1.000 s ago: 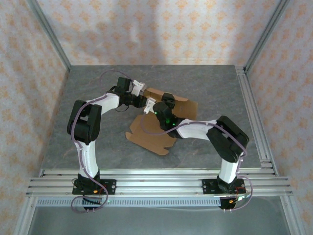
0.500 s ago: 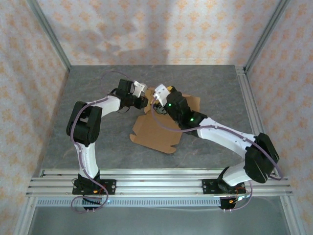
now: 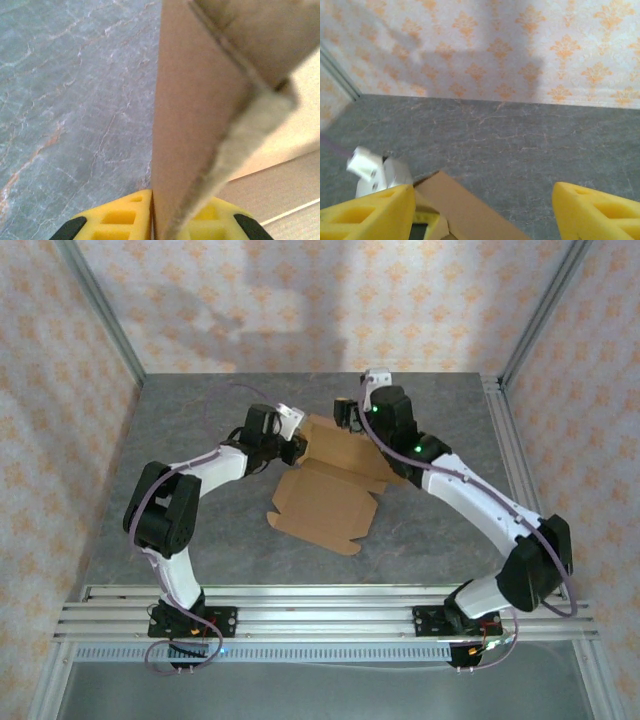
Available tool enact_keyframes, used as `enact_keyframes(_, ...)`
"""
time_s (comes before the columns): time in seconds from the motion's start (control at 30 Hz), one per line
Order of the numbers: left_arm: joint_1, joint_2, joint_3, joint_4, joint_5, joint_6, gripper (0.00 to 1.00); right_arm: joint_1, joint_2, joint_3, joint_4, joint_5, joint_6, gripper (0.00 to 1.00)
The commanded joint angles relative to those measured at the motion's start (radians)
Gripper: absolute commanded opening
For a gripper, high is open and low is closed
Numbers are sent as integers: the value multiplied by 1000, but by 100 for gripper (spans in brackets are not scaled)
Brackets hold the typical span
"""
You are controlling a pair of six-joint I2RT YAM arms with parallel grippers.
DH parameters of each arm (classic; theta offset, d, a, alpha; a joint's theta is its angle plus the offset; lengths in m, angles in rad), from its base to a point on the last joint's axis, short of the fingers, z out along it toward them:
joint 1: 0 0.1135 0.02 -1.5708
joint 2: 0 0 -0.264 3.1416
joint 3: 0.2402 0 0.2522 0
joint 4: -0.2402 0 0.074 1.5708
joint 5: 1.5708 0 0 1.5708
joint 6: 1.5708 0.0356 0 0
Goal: Fold the paper box
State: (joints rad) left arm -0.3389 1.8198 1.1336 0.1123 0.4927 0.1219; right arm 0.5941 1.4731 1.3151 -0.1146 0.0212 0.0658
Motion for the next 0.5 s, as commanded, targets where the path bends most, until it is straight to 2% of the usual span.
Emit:
enact_keyframes(0.0, -49, -20, -34, 86, -136, 15, 16, -16, 73, 75, -145, -71, 101, 72)
enact_keyframes(0.23, -141, -30, -110, 195, -368, -40, 17, -53, 161, 122, -215, -144, 145, 71)
enact_keyframes(0.3, -149, -31, -133, 228, -379, -62, 18, -79, 163, 97, -197, -187, 188, 71)
enact_keyframes(0.47, -156, -22, -179, 301, -366, -107, 19, -157, 206, 58, -154, -420, 257, 70)
